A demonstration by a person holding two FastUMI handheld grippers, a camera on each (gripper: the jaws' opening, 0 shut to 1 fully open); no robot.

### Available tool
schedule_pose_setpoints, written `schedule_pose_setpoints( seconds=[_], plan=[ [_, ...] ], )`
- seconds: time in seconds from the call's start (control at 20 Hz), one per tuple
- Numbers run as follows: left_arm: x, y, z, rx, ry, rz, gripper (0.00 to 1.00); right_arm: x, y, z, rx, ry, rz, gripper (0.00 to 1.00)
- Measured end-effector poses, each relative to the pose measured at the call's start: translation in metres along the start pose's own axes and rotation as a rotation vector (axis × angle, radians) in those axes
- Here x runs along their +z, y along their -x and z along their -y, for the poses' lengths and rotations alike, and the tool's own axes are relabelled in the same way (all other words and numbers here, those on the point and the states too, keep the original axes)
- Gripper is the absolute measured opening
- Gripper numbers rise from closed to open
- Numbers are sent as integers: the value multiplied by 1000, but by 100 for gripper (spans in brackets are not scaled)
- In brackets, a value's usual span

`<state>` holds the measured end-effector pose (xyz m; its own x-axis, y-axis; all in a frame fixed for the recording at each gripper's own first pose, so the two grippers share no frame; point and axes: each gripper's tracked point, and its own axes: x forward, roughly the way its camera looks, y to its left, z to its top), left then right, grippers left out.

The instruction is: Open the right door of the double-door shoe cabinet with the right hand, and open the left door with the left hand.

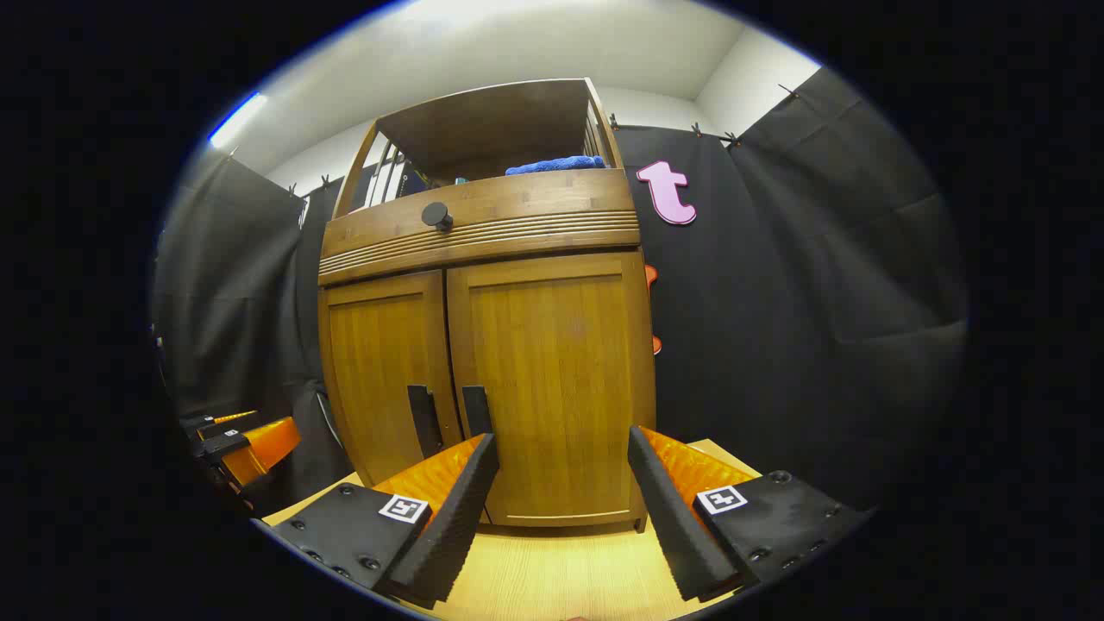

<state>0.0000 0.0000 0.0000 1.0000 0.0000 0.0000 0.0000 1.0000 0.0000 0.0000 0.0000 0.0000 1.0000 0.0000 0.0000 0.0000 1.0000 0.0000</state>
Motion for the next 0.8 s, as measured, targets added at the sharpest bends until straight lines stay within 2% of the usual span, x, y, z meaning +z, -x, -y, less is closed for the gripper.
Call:
schedule_pose_setpoints(
  seconds=[0.05, 0.8],
  plan=[
    [0, 1, 0, 0, 2, 1, 96, 1, 0, 0, -3, 1, 4, 98],
    [8, 10, -4, 4, -19, 21, 94, -3, 8, 4, -12, -23, 4, 98]
  ],
)
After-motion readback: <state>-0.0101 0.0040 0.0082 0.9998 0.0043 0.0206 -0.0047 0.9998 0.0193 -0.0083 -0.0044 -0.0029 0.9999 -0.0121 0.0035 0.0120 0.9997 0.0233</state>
